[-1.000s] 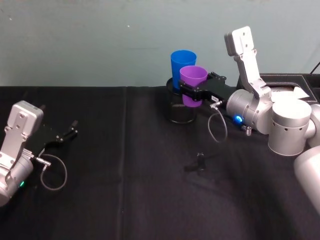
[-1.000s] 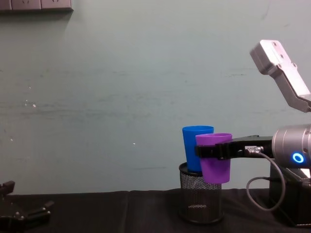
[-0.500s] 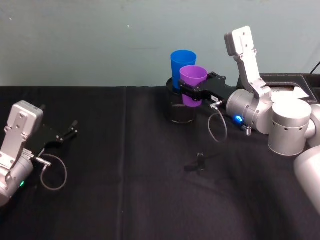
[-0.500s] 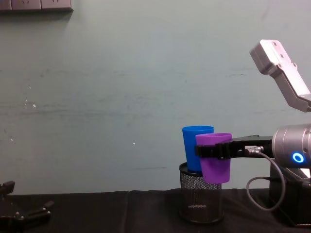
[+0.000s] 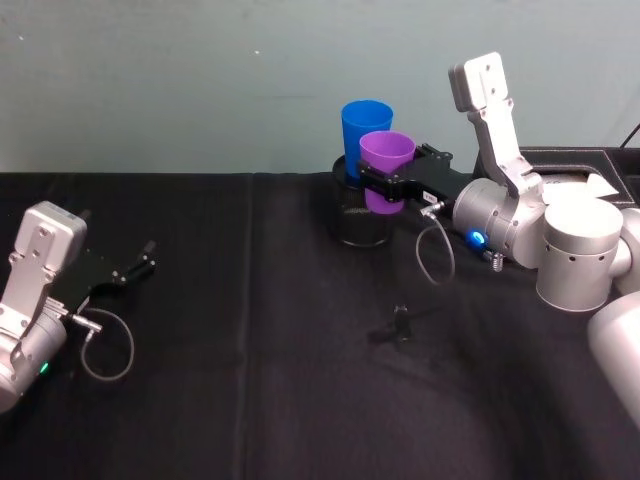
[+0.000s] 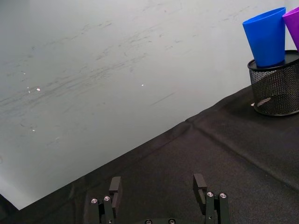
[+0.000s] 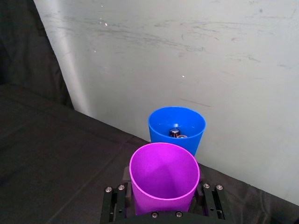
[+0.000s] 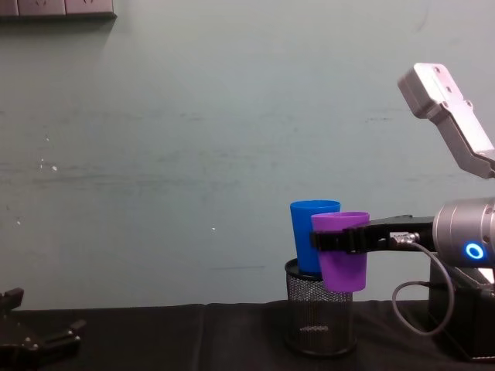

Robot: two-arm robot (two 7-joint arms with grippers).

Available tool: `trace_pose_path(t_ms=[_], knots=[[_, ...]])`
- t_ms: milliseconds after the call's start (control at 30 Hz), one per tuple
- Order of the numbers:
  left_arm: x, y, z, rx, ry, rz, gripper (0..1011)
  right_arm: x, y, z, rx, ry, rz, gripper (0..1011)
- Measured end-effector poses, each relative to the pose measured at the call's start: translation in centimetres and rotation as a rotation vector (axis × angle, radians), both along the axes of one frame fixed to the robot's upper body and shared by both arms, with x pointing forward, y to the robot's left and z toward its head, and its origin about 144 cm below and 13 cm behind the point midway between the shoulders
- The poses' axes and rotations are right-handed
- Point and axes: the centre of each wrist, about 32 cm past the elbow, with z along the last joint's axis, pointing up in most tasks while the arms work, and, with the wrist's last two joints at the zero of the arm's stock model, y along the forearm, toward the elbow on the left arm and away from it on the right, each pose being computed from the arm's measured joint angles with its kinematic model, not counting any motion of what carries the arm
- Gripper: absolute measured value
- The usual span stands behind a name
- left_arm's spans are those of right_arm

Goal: Pick up one cup with a gripper and tap it against the other cup.

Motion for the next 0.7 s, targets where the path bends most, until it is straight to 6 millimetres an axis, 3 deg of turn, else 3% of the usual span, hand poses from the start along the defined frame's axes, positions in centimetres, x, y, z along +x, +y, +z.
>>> trace_pose_path(t_ms=[700], knots=[[0.0,0.0,0.0,0.0,0.0,0.0,1000,0.0,0.0,0.0,0.0,0.0,0.0,743]])
